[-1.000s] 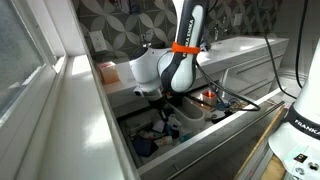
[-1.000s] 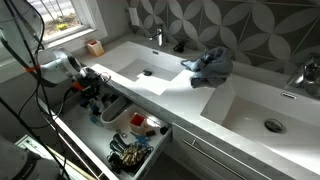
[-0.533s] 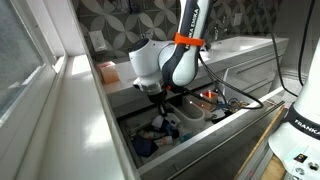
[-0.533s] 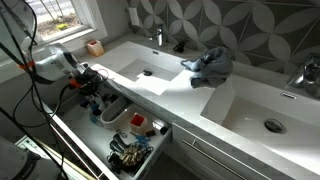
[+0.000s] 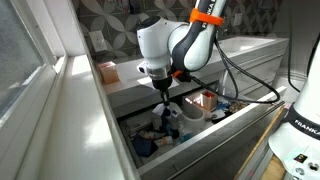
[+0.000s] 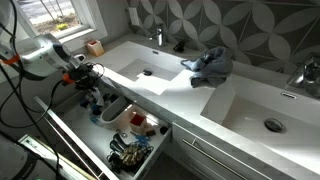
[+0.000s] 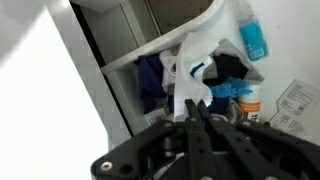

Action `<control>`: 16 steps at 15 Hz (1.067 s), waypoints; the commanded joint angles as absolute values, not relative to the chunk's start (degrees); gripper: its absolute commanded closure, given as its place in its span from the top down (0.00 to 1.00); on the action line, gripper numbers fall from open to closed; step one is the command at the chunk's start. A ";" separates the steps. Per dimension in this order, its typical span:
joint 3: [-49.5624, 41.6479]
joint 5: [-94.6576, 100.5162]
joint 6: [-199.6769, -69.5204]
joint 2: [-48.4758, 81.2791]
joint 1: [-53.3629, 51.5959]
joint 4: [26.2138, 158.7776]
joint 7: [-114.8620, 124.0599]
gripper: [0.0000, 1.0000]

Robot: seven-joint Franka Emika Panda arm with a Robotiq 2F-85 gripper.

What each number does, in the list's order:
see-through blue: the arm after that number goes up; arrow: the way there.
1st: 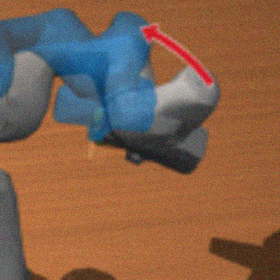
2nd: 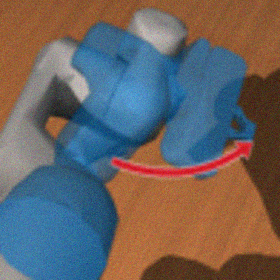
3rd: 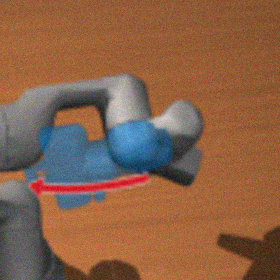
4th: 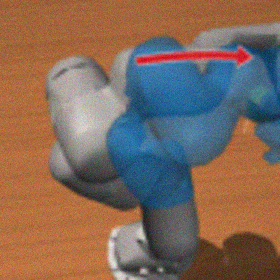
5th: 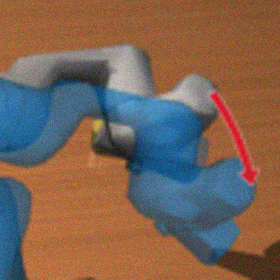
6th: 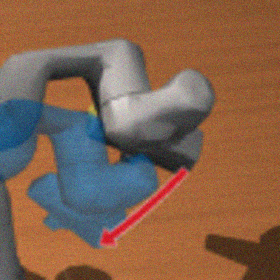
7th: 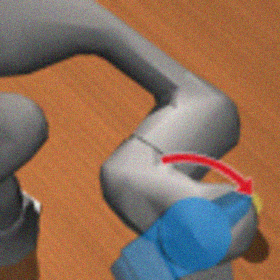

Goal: Pick up one white handkerchief from the open drawer and put it on the bathroom counter

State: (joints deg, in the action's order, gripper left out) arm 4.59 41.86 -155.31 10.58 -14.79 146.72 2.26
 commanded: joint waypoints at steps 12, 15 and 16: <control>0.39 42.98 -155.30 -10.48 -11.46 157.92 9.42 0.01; -1.68 45.16 -155.35 -18.27 -10.19 160.74 10.06 0.01; -2.64 46.06 -155.07 -19.61 -9.80 160.26 10.27 0.01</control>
State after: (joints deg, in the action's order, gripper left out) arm -0.86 42.38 -155.82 -11.11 -11.27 156.90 8.34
